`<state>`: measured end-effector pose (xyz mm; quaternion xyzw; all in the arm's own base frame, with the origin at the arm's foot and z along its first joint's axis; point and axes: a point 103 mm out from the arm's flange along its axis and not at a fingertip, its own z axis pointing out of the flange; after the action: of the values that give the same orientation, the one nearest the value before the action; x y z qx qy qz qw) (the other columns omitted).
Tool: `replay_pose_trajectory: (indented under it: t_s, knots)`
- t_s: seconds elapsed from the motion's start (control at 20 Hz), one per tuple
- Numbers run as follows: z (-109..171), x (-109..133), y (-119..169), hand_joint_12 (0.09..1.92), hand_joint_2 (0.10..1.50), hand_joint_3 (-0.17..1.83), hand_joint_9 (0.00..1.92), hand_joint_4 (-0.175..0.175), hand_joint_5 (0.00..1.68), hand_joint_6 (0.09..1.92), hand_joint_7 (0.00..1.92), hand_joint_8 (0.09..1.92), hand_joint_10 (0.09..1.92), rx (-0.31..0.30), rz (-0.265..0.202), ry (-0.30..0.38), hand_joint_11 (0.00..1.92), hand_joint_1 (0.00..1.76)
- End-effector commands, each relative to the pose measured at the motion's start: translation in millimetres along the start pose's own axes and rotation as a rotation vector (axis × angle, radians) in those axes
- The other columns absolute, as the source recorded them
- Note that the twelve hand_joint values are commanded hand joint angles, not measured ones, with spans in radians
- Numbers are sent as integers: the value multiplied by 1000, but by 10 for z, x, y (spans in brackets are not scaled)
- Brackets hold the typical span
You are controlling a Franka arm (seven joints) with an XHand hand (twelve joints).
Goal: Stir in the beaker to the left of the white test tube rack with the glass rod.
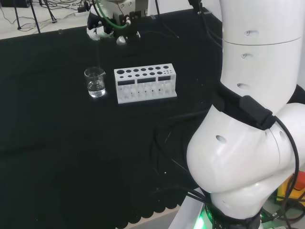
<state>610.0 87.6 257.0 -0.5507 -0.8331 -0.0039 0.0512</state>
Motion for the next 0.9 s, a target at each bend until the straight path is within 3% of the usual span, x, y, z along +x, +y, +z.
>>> replay_pose_trajectory:
  t_s: [0.05,0.4,0.65,0.9]
  knots:
    - [-50,50,-156,585,1150,-175,1606,-175,1166,412,1077,1188,813,-11,5,4,1625,1296]
    - [23,419,-8,586,1150,-175,1605,-175,1166,413,1077,1189,813,-5,-50,20,1624,1296]
    - [30,454,100,586,1150,-175,1605,-175,1165,414,1077,1189,814,-7,-58,13,1624,1296]
    - [9,323,129,587,1151,-175,1605,-175,1164,415,1077,1189,814,-10,-43,13,1623,1296]
